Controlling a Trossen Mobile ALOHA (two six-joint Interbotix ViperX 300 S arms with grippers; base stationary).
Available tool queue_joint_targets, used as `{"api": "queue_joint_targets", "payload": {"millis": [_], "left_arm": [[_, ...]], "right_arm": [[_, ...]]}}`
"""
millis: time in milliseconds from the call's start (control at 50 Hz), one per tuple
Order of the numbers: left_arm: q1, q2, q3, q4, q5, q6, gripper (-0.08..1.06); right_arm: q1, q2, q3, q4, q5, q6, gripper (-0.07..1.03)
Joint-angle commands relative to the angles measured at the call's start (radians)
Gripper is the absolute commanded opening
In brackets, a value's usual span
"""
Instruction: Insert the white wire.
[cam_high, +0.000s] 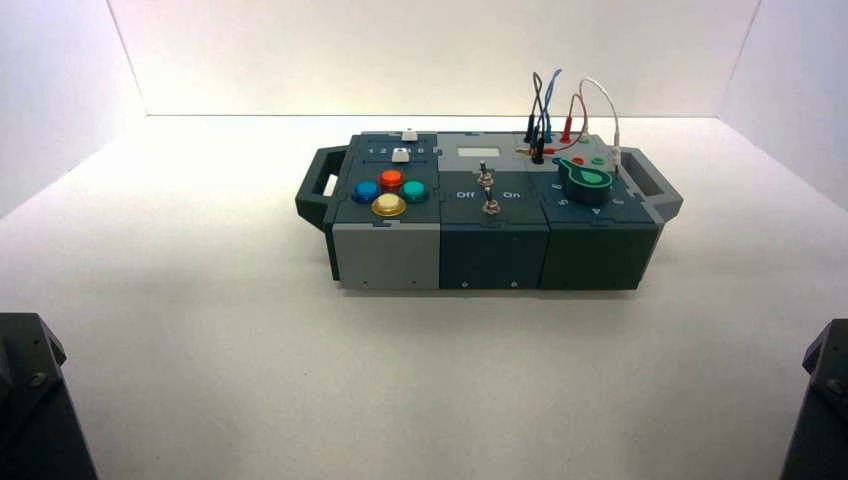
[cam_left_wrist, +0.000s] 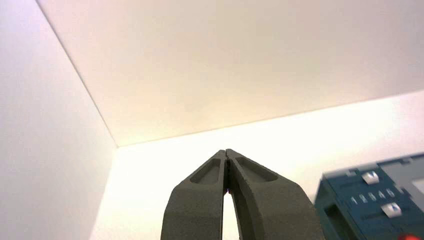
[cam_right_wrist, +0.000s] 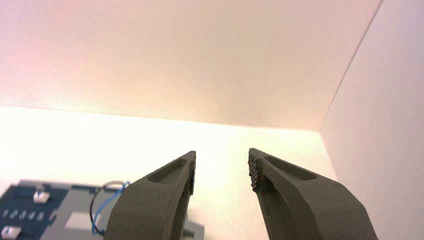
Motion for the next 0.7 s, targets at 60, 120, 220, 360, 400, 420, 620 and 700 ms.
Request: {"api": "queue_joint_targets", "payload": {"millis": [60,120,220,360,400,420,620,700], "left_arm": [[-0.055,0.029,-0.041,-0.002,0.032,-0.002,-0.03],[-0.089,0.049,-0.052,0.0,0.052,0.002,-0.03],[-0.137,0.089,-0.074,0.002,0.104,0.009,-0.03],[-0.21,0.147,-0.106,0.002,0.189,0.02,-0.03],[-0.238,0.166,-0.115,0.003,0.215,0.021,-0.03],[-0.253,0.175,-0.12,0.002,0.227,0.025,-0.03],[-0.379,0.264,-0.156,0.003,0.321,0.061,-0.03],[-0.42,0.295,-0.172,0.002,0.356,0.074,-0.03]], "right_arm": [[-0.005,0.028,-0.055,0.003,0.051,0.003,0.56],[-0.005,0.038,-0.066,0.005,0.078,0.003,0.56],[-0.005,0.057,-0.081,0.008,0.114,0.003,0.56],[-0.005,0.071,-0.103,0.018,0.192,0.009,0.56],[-0.005,0.074,-0.109,0.018,0.212,0.008,0.56],[-0.005,0.075,-0.112,0.02,0.222,0.008,0.56],[-0.005,0.087,-0.158,0.02,0.353,0.009,0.56],[-0.005,0.094,-0.172,0.018,0.391,0.005,0.53]]}}
